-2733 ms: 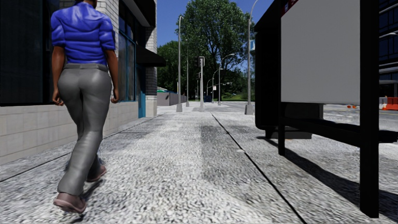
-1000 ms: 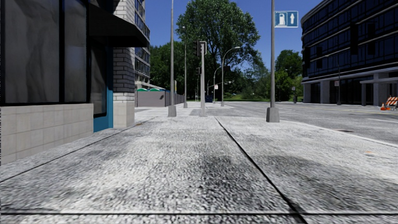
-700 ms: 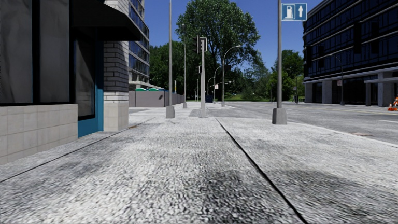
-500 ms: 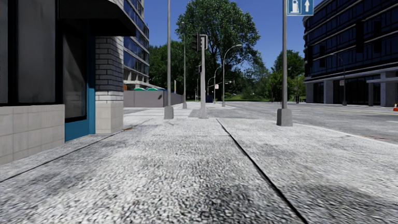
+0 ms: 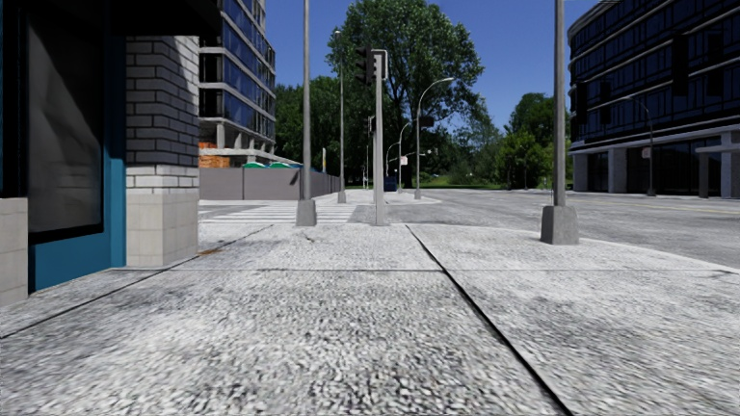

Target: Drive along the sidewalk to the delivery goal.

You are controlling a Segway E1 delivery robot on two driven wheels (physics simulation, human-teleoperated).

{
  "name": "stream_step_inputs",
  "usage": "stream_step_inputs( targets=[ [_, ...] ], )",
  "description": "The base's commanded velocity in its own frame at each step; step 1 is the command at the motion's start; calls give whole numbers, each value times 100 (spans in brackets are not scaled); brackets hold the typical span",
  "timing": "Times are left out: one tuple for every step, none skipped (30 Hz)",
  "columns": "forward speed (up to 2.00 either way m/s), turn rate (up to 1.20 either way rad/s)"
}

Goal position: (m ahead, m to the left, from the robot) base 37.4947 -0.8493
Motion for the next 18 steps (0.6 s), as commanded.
stream_step_inputs(
  targets=[
    [191,35],
    [191,50],
    [191,56],
    [191,56],
    [191,57],
    [191,49],
    [191,25],
    [191,25],
    [191,0],
    [191,0],
    [191,0],
    [191,0],
    [191,0],
    [191,0],
    [191,0],
    [191,0],
    [191,0],
    [191,0]
  ],
)
